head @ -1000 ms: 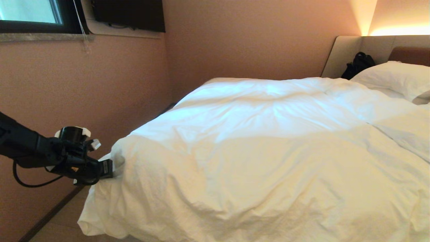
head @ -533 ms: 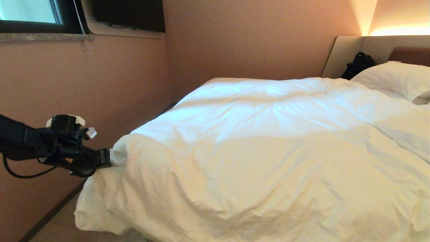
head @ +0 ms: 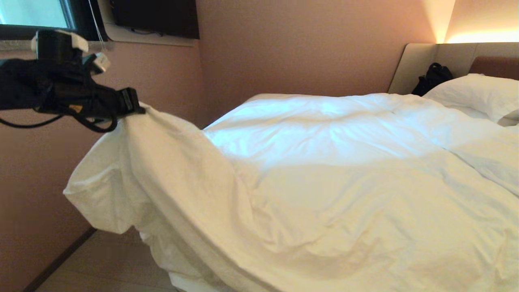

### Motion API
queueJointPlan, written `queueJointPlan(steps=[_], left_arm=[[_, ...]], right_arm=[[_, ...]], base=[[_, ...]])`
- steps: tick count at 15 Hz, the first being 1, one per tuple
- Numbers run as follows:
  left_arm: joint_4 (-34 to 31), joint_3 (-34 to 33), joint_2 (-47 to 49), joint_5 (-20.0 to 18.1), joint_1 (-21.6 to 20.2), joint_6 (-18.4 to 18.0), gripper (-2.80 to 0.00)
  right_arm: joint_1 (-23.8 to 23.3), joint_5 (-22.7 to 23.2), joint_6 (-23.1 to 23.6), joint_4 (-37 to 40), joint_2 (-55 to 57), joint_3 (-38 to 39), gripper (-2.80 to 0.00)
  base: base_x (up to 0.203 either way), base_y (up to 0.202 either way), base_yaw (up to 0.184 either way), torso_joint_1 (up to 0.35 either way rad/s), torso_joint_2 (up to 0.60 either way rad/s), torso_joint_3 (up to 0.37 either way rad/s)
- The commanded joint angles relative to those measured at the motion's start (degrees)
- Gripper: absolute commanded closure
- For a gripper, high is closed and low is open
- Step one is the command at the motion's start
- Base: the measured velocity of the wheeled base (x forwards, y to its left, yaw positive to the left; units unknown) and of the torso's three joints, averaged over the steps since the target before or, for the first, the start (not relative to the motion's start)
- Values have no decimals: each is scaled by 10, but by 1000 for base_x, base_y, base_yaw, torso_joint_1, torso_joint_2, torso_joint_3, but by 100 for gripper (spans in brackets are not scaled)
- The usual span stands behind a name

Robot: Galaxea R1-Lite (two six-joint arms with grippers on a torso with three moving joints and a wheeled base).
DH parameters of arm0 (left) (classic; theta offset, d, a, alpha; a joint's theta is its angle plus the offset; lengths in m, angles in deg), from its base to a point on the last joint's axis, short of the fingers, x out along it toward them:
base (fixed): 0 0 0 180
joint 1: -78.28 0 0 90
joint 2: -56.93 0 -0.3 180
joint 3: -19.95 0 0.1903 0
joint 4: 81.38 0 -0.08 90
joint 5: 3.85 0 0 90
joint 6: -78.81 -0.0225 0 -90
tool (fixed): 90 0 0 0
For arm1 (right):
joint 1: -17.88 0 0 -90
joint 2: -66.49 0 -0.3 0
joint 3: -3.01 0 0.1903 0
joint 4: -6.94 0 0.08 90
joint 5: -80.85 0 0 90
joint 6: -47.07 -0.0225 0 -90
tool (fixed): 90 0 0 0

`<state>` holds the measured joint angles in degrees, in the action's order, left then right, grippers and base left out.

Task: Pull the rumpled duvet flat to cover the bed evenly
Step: Flatten the corners of the folded blanket

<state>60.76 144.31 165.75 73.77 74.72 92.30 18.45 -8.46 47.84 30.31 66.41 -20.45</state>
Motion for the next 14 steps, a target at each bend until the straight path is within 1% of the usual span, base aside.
queueJointPlan(steps=[1,2,3,5,6,8,10,14], left_arm=[[-7,99,35,-1,40,8,0],[11,108,47,-1,56,10,0],[57,109,62,-1,71,11,0],[87,100,95,-2,95,15,0],[91,93,111,-10,99,24,0],[94,87,140,-55,101,61,0],[94,86,167,-69,101,94,0],[94,71,232,-67,101,99,0]], right_arm=[[0,0,0,0,1,0,0],[0,0,0,0,1,0,0],[0,0,0,0,1,0,0],[0,0,0,0,1,0,0],[0,0,0,0,1,0,0],[0,0,0,0,1,0,0],[0,0,0,0,1,0,0],[0,0,0,0,1,0,0]], base=[[0,0,0,0,0,0],[0,0,0,0,0,0],[0,0,0,0,0,0],[0,0,0,0,0,0],[0,0,0,0,0,0],[0,0,0,0,0,0],[0,0,0,0,0,0],[0,0,0,0,0,0]])
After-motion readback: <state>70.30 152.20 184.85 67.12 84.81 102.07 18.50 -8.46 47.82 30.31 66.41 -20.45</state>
